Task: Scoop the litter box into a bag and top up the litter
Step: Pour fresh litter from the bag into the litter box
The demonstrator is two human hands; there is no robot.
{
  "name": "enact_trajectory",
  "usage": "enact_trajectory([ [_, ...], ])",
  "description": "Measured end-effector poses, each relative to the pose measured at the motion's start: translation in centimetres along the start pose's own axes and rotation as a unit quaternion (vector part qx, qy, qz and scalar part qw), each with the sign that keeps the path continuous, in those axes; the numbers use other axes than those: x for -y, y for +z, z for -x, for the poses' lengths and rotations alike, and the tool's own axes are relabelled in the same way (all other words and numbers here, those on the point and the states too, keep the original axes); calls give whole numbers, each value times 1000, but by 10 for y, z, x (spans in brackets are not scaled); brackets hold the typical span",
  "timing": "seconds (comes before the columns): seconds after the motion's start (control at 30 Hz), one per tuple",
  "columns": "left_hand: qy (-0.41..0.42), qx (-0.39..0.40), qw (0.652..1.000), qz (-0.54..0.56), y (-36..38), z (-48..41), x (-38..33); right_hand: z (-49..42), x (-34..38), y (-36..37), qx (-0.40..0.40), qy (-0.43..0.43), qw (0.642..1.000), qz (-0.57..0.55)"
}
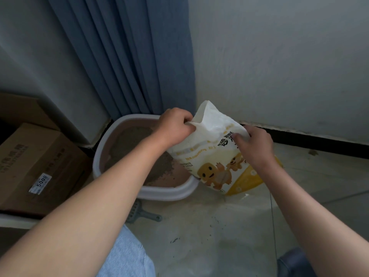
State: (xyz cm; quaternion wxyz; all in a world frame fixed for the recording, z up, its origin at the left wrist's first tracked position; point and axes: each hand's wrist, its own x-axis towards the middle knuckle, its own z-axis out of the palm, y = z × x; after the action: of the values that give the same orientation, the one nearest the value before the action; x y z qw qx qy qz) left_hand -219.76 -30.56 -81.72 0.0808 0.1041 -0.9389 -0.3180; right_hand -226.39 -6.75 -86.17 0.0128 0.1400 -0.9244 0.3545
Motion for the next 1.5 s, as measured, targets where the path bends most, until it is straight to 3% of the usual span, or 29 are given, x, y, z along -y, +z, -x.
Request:
enact_trajectory([
  [0.2, 12, -1, 1000, 25, 7, 1, -20, 6, 4, -13, 11, -33, 994, -101],
  [0.4, 27, -6, 999, 30, 16, -2, -38, 5, -3, -26, -32, 24, 982, -186],
  [0.63, 15, 100, 995, 1, 16, -1, -24, 5, -16, -34, -57, 47, 983, -167],
  [0.87, 34, 51, 998, 1, 29, -6, -13, 6, -20, -37, -61, 51, 983, -165],
  [1.17, 59, -58, 990, 111, 34, -13, -46, 3, -31, -47, -107, 55, 978, -169],
  [1.5, 138, -65, 974, 171, 38, -13, -99, 9, -39, -72, -143, 64, 966, -207],
])
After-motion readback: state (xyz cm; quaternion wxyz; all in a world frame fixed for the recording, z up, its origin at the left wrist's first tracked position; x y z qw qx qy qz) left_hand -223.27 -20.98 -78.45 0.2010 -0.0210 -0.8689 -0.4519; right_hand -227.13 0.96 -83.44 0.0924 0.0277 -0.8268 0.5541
